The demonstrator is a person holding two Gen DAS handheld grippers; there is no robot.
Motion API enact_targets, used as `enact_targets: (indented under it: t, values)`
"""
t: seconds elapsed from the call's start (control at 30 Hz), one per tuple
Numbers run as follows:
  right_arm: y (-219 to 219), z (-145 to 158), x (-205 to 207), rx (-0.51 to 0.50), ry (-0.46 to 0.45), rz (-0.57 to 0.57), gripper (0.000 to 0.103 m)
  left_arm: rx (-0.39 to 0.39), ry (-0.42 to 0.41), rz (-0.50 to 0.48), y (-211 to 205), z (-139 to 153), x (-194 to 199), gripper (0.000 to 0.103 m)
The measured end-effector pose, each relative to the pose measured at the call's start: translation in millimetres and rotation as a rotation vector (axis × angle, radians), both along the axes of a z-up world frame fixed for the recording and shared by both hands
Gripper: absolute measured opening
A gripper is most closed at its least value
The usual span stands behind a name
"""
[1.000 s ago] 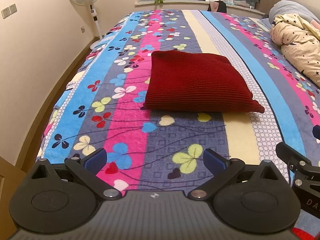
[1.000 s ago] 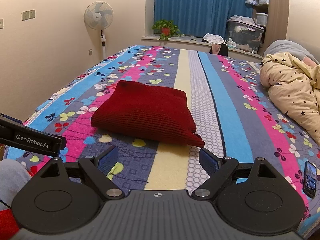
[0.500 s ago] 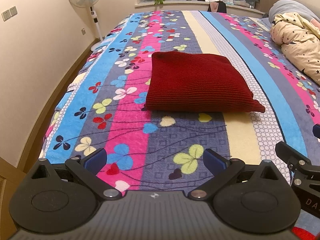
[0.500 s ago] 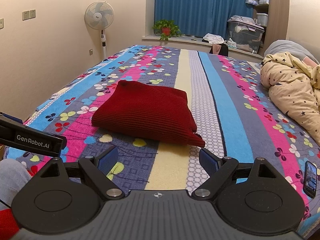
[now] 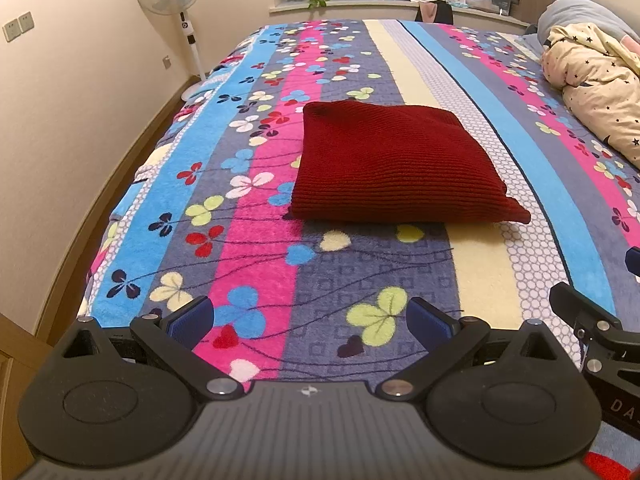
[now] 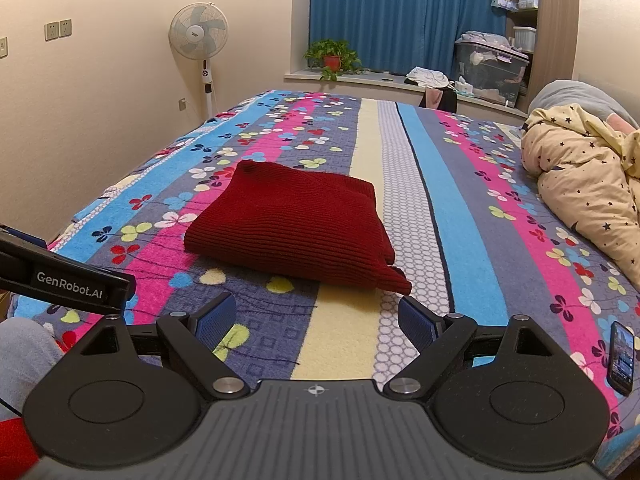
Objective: Fold small clothes
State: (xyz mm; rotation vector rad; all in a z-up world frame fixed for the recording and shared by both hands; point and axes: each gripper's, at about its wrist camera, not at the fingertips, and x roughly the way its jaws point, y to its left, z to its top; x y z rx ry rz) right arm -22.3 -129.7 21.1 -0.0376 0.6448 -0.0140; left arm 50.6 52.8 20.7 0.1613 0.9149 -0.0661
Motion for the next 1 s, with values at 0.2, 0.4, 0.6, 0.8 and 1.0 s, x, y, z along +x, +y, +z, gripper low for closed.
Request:
enact_targets:
  t: [0.2, 0.4, 0.6, 0.8, 1.0]
  values:
    - [0.8, 0.1, -0.4, 0.001, -0.002, 0.000, 0.088, 0.001, -0.002, -0.001, 0.0, 0.2, -0.1, 0.102]
    - [1.7, 0.1, -0.4, 0.001, -0.002, 0.001, 0.089, 0.003, 0.001, -0.001, 0.2, 0.1, 0.3, 0.102]
    - [3.0, 1.1, -0.1, -0.001, 0.000, 0.005, 0.089, 0.011, 0.001, -0.008, -0.4, -1.1, 0.3, 0.102]
    - [1.3, -1.0, 0.5, 0.000, 0.008, 0.015, 0.089, 0.004, 0.016, -0.014, -1.7, -5.6, 2.9, 0.102]
    - [-1.8, -3.6, 2.7, 0.009, 0.017, 0.029, 0.089, -0.027, 0.038, 0.008, 0.1, -9.3, 9.2, 0.102]
